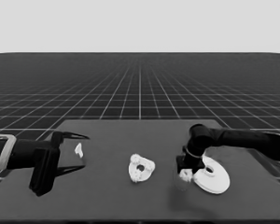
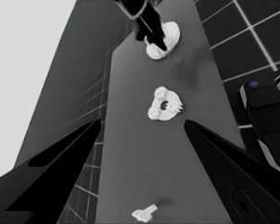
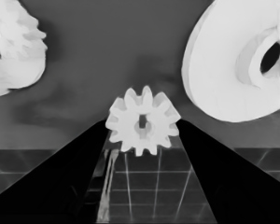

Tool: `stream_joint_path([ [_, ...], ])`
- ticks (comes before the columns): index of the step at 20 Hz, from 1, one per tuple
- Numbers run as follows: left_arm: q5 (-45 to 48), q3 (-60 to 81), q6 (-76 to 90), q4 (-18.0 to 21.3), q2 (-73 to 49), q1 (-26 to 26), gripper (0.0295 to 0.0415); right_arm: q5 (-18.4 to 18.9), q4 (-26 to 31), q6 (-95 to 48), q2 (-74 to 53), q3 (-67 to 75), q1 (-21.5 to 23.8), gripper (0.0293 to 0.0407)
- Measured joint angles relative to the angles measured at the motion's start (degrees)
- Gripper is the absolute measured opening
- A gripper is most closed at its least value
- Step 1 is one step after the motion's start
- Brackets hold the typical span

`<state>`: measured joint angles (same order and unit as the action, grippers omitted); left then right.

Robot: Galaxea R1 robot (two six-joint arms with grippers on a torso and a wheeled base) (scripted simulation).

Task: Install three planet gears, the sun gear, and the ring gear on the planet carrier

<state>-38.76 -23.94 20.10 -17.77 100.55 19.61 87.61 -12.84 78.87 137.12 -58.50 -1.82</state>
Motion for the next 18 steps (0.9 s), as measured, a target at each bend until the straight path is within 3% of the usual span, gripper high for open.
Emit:
stream_joint_path([
  [6, 0.0, 0.0, 0.0, 0.0, 0.0, 0.0, 0.0385, 0.29, 1.73, 0.14, -0.08, 0.25, 1.7, 0.031],
  [8, 0.0, 0.0, 0.0, 0.0, 0.0, 0.0, 0.0385, 1.77, 3.02, 6.62, 22.83, -18.03, 3.18, 0.031],
  [10, 0.0, 0.0, 0.0, 0.0, 0.0, 0.0, 0.0385, 1.11, 3.47, 3.0, 33.02, -30.21, 3.49, 0.031],
  [16, 0.0, 0.0, 0.0, 0.0, 0.0, 0.0, 0.0385, 0.59, 3.7, -0.39, 38.05, -38.41, 3.52, 0.031],
  [18, 0.0, 0.0, 0.0, 0.0, 0.0, 0.0, 0.0385, -0.67, -0.74, -1.94, 38.77, -40.91, -1.09, 0.031],
])
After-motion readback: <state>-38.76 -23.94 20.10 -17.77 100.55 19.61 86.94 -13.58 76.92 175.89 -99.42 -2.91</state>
